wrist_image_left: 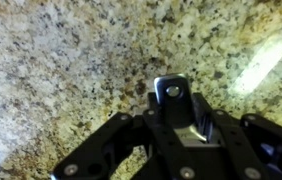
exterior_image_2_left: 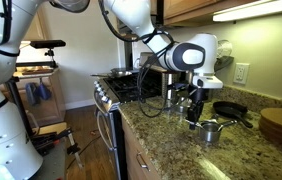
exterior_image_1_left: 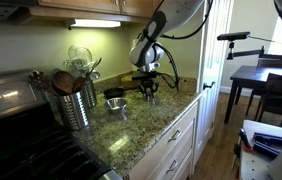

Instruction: Unstack the silver measuring cups

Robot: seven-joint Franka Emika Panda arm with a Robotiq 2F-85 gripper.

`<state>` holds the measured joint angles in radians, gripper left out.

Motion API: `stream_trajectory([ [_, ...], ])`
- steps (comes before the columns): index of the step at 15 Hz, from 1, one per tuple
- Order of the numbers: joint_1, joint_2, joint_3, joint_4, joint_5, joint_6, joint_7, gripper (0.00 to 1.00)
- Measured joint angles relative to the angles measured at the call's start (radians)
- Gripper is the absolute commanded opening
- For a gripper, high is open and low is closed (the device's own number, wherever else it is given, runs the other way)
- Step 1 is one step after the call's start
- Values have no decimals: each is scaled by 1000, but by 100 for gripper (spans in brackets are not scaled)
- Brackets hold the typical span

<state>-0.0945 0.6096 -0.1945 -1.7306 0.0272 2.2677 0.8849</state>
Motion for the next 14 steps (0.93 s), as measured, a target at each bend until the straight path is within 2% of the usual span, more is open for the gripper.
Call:
stream_trajectory([
  [1, 2, 0, 0, 0, 0, 0, 0, 14],
  [2, 2, 0, 0, 0, 0, -1, 0, 10],
  [4, 3, 0, 0, -1, 0, -3, 0, 7],
  [5, 3, 0, 0, -1, 0, -4, 0, 13],
  [6, 3, 0, 0, -1, 0, -4, 0, 35],
  [7, 3, 0, -1, -1, 0, -4, 0, 41],
  [8, 3, 0, -1, -1, 0, -5, 0, 25],
  [9, 3, 0, -1, -1, 0, -5, 0, 14],
  [12, 3, 0, -1, -1, 0, -5, 0, 5],
  [14, 3, -1, -3, -1, 0, -9, 0, 8],
])
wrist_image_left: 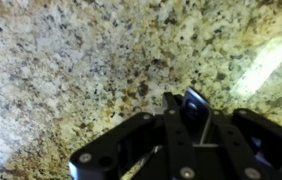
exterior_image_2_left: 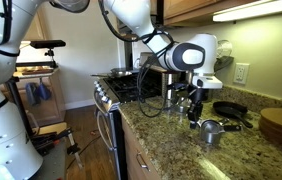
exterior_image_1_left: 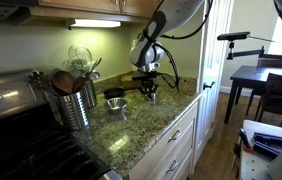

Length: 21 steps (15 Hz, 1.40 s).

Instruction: Unstack the silver measuring cups

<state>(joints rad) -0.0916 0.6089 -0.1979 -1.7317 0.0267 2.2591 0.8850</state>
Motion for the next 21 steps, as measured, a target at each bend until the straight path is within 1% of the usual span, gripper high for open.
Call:
stream_trajectory([
  [3, 1, 0, -4, -1, -1, -4, 0, 9],
  [8, 6, -3, -13, -1, -9, -19, 0, 8],
  [11, 37, -18, -37, -1, -67, -58, 4, 9],
  [13, 63, -36, -49, 0, -120, -95, 8, 8],
  [17, 102, -61, -51, 0, -201, -157, 12, 9],
  [21, 123, -64, -48, 0, -251, -186, 12, 8],
])
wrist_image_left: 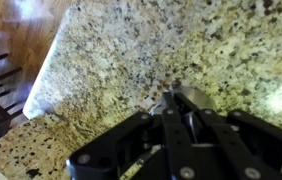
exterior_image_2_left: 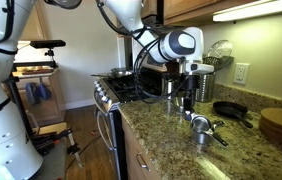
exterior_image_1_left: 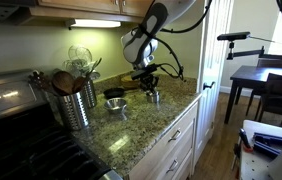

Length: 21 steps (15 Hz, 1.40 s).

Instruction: Unstack the silver measuring cups

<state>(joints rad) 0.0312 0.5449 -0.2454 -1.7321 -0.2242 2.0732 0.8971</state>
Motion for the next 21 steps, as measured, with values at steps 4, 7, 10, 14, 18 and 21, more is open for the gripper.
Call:
stream_trajectory([
  [4, 9, 0, 3, 0, -32, -21, 0, 8],
  [7, 15, 0, 6, 1, -60, -32, 0, 9],
  [10, 25, 0, 7, 6, -93, -54, 0, 8],
  [14, 38, 0, 13, 11, -132, -82, -1, 9],
  [18, 50, 0, 28, 22, -186, -114, -7, 9],
  [21, 70, 0, 39, 31, -239, -144, -20, 9],
])
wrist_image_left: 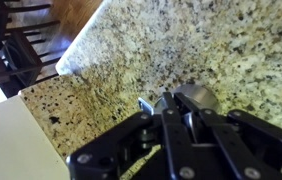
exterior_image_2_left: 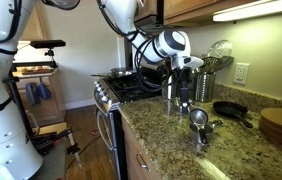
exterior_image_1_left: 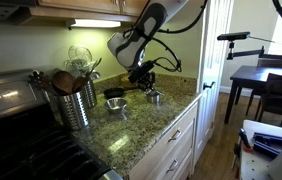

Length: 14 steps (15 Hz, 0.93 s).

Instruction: Unstack the silver measuring cups

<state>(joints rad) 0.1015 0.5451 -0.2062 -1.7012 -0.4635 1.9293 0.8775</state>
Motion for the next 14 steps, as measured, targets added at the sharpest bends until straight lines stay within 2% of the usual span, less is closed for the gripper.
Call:
stream_trajectory([
  [14, 56, 0, 69, 3, -133, -68, -26, 9],
])
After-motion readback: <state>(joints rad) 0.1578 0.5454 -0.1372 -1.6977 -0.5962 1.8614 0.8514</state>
